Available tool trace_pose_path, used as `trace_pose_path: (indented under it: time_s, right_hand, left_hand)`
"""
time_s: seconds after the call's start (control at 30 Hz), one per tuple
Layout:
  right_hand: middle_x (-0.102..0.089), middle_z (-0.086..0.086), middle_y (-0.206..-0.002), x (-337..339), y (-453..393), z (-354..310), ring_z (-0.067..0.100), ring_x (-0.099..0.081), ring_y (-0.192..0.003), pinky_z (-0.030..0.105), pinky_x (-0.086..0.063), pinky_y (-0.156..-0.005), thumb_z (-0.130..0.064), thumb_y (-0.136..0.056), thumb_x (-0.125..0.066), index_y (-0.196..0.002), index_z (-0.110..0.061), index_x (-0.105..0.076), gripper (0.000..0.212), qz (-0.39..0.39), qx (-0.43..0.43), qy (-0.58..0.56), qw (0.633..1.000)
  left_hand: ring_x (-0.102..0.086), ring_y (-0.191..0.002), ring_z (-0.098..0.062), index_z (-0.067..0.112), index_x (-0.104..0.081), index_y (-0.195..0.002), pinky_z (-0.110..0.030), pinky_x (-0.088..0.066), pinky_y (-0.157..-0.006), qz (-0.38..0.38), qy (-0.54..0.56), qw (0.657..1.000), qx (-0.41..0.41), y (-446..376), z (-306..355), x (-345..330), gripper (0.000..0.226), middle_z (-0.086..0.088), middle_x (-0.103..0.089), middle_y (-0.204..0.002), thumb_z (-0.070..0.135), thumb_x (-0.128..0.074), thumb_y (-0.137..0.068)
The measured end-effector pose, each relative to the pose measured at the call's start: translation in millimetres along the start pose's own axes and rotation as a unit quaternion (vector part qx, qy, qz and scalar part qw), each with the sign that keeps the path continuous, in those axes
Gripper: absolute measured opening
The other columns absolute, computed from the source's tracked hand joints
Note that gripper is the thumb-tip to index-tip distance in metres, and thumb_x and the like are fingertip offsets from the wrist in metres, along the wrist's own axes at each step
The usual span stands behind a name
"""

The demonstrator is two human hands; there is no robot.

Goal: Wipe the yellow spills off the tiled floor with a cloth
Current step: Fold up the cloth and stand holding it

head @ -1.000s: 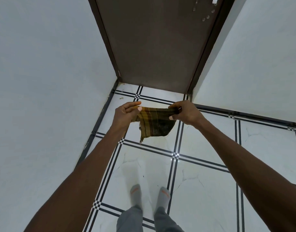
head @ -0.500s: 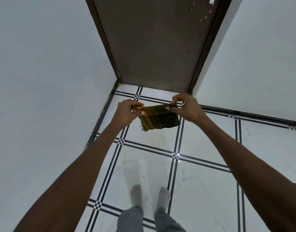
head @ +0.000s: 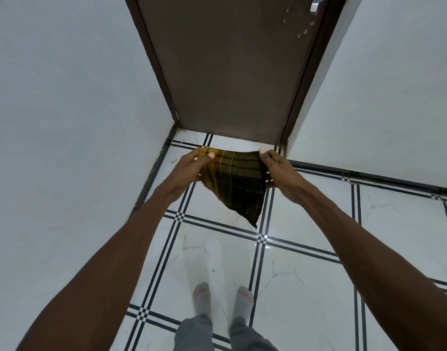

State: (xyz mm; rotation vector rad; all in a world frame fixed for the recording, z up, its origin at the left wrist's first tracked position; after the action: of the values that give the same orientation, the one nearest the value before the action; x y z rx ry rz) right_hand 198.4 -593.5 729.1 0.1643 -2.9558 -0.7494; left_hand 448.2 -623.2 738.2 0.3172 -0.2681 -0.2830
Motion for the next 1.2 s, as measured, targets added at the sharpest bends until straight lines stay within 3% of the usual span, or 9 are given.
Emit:
trace_pose_path:
  time_s: [0.13,0.23,0.37,0.5,0.67,0.8,0.9,1.0,1.2]
  right_hand:
    - [-0.063,0.01,-0.134,1.8,-1.9,24.0,0.034,-0.058,-0.131,0.055,-0.048,-0.112,-0.044,-0.088,-0.073,-0.145,-0.02,-0.044,0.068,-0.072,-0.067,-0.045,0.994]
    - [-0.056,0.009,-0.137,5.4,-0.7,24.9,0.028,-0.06,-0.124,0.046,-0.055,-0.103,-0.019,-0.076,-0.092,-0.153,-0.032,-0.033,0.098,-0.092,-0.018,-0.037,0.995]
    - [-0.055,0.006,-0.136,3.3,-0.6,10.0,0.025,-0.06,-0.123,0.041,-0.055,-0.103,-0.011,-0.076,-0.092,-0.138,-0.025,-0.058,0.072,-0.067,0.079,0.142,0.984]
    - [-0.063,-0.012,-0.101,-11.1,-1.5,-5.3,0.016,-0.055,-0.115,0.036,-0.052,-0.099,-0.016,-0.08,-0.089,-0.113,-0.016,-0.08,0.035,-0.005,0.188,0.351,0.918]
    - [-0.059,0.001,-0.108,-25.1,-2.5,-2.0,0.018,-0.053,-0.112,0.034,-0.054,-0.088,-0.025,-0.088,-0.083,-0.103,-0.01,-0.082,0.022,0.055,0.203,0.354,0.911]
    - [-0.054,-0.002,-0.138,-37.5,-1.7,7.5,0.013,-0.051,-0.125,0.028,-0.048,-0.098,-0.034,-0.091,-0.08,-0.105,-0.012,-0.079,0.027,-0.016,0.191,0.29,0.938]
    - [-0.074,-0.001,-0.117,-63.7,13.8,13.3,0.019,-0.068,-0.113,0.031,-0.056,-0.095,-0.038,-0.097,-0.072,-0.11,-0.021,-0.076,0.021,-0.086,0.13,0.137,0.978]
    - [-0.077,0.011,-0.116,-107.7,30.2,28.3,0.028,-0.073,-0.113,0.043,-0.061,-0.094,-0.039,-0.1,-0.066,-0.119,-0.017,-0.074,0.03,-0.124,0.06,-0.006,0.99]
    - [-0.075,0.01,-0.128,-228.8,91.1,55.0,0.027,-0.072,-0.119,0.037,-0.064,-0.089,-0.027,-0.093,-0.074,-0.133,-0.015,-0.067,0.042,-0.223,-0.007,-0.085,0.971]
  left_hand:
    - [-0.065,-0.118,-0.021,0.021,-0.061,-0.131,-0.043,-0.05,-0.11,0.051,-0.07,0.996,0.035,1.7,-19.2,-7.4,0.037,-0.003,-0.068,-0.124,0.046,-0.055,-0.105]
    - [-0.063,-0.119,-0.024,0.017,-0.057,-0.134,-0.042,-0.052,-0.109,0.085,-0.074,0.99,0.089,0.2,-25.4,-0.3,0.043,-0.007,-0.065,-0.128,0.044,-0.063,-0.102]
    - [-0.068,-0.11,-0.023,0.022,-0.053,-0.132,-0.038,-0.058,-0.101,0.094,0.017,0.991,0.092,1.7,-17.8,5.7,0.042,-0.012,-0.066,-0.126,0.035,-0.072,-0.097]
    - [-0.071,-0.099,-0.017,0.025,-0.053,-0.138,-0.023,-0.059,-0.079,0.018,0.022,0.999,0.038,13.9,-7.6,6.7,0.05,-0.01,-0.072,-0.108,0.038,-0.075,-0.094]
    - [-0.069,-0.095,-0.013,0.017,-0.069,-0.119,-0.017,-0.052,-0.074,-0.046,-0.203,0.978,0.003,31.8,-13.9,4.0,0.048,0.004,-0.07,-0.104,0.022,-0.092,-0.077]
    - [-0.068,-0.075,-0.007,0.009,-0.077,-0.091,-0.02,-0.05,-0.071,0.021,-0.186,0.982,-0.031,49.5,-41.3,23.8,0.015,-0.008,-0.072,-0.089,0.022,-0.085,-0.087]
    - [-0.062,-0.114,-0.002,0.017,-0.078,-0.109,-0.016,-0.045,-0.094,0.086,-0.026,0.996,0.01,85.5,-65.8,45.9,0.025,0.006,-0.068,-0.125,0.033,-0.081,-0.09]
    - [-0.071,-0.115,-0.014,0.019,-0.077,-0.116,-0.028,-0.051,-0.106,0.117,0.111,0.987,0.02,123.4,-88.3,56.6,0.024,-0.001,-0.078,-0.119,0.033,-0.072,-0.097]
    - [-0.072,-0.099,-0.02,0.008,-0.071,-0.122,-0.038,-0.061,-0.082,0.309,0.218,0.924,0.064,243.9,-153.6,90.3,0.039,-0.009,-0.076,-0.111,0.041,-0.062,-0.103]
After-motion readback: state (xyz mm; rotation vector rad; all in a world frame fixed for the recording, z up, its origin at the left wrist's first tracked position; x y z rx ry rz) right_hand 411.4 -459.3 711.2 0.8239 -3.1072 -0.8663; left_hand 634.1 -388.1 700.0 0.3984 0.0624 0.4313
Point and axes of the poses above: each hand's wrist, its own y-axis away from the middle knuckle, its own x-axis out of the back of the hand, z = x × y, the point moved 2 cm from there along -y, towards the middle knuckle
